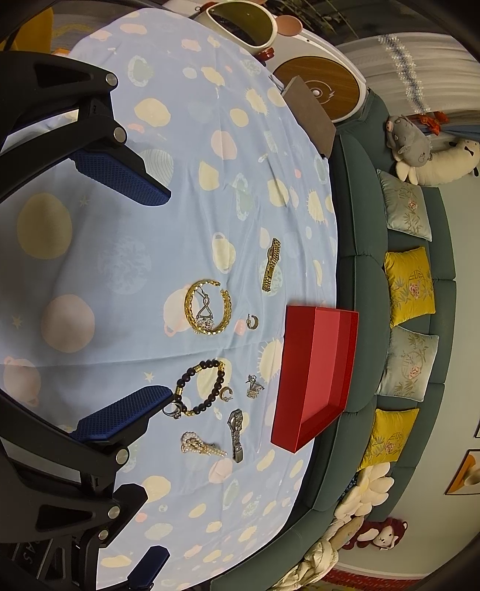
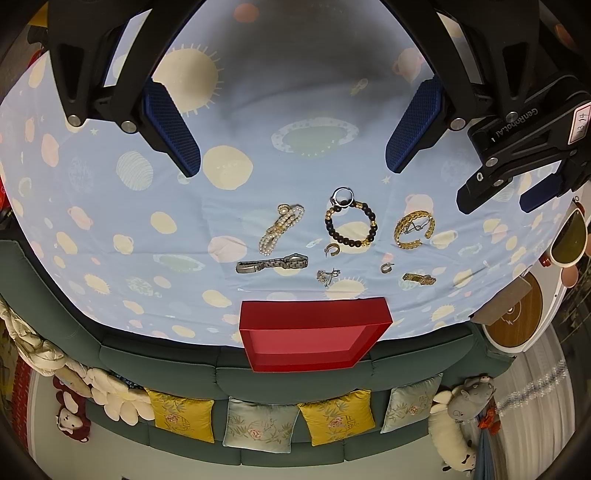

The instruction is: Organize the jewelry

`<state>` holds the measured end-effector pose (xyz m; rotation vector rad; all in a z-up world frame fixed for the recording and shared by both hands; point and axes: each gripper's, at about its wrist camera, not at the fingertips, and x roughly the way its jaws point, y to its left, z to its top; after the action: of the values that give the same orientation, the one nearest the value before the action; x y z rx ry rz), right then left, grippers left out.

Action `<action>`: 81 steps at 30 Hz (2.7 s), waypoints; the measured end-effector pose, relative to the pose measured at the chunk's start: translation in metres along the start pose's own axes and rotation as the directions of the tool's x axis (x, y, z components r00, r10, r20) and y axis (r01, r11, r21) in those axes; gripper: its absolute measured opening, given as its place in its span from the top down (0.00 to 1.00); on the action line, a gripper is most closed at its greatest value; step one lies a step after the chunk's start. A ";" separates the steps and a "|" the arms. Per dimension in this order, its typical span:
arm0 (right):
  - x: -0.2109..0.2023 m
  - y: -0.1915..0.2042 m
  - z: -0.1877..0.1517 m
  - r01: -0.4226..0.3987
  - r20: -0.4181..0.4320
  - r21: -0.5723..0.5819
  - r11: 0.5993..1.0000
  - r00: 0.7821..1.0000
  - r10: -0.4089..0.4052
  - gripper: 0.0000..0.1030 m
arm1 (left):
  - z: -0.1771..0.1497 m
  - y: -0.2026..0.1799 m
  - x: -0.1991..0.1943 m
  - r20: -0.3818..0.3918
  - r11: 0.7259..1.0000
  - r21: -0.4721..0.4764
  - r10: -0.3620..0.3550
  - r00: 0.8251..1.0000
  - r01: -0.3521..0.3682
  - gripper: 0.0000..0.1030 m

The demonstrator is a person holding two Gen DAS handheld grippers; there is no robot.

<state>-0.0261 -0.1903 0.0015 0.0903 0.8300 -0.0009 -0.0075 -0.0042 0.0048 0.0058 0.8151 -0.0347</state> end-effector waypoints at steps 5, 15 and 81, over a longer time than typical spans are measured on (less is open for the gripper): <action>0.000 0.000 0.000 0.002 0.000 -0.001 1.000 1.000 -0.002 0.05 | 0.000 0.001 0.000 0.001 1.000 0.000 0.000 1.000 0.000 0.07; 0.000 0.000 0.000 0.002 0.000 -0.001 1.000 1.000 -0.002 0.05 | -0.001 0.001 -0.001 0.003 1.000 0.002 0.002 1.000 -0.002 0.07; 0.079 -0.033 0.021 -0.015 -0.093 0.091 0.996 0.995 0.024 0.05 | 0.021 0.002 0.119 -0.105 0.999 0.010 -0.044 0.994 0.046 0.48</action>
<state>0.0410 -0.2223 -0.0452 0.1852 0.9235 -0.0158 0.0897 -0.0057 -0.0676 0.0013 0.9196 -0.0828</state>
